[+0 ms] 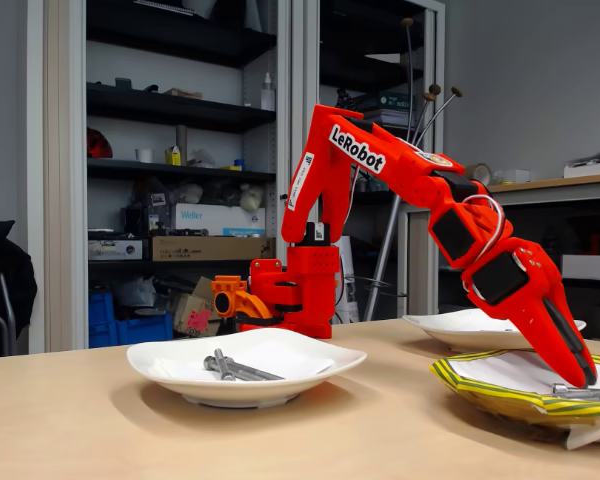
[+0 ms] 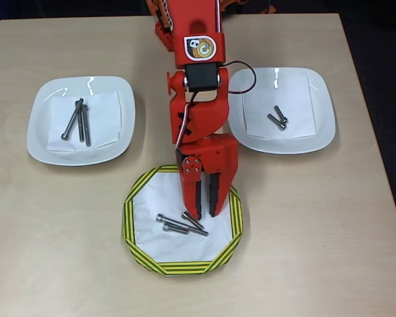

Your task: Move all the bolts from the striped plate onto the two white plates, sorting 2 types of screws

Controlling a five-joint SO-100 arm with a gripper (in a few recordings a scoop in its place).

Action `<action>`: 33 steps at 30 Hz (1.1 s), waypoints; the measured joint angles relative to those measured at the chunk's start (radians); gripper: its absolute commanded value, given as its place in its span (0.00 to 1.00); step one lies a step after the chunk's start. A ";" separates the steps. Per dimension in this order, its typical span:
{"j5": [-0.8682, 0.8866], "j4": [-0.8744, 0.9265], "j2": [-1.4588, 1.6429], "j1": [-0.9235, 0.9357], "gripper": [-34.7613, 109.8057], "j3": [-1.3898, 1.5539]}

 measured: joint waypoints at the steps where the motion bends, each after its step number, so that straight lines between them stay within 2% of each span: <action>1: -0.014 0.018 -0.002 0.005 0.30 -0.014; 13: -0.236 0.308 -0.003 0.018 0.32 -0.201; 26: -0.367 0.344 -0.104 0.084 0.31 -0.296; 33: -0.316 0.344 -0.169 0.095 0.30 -0.368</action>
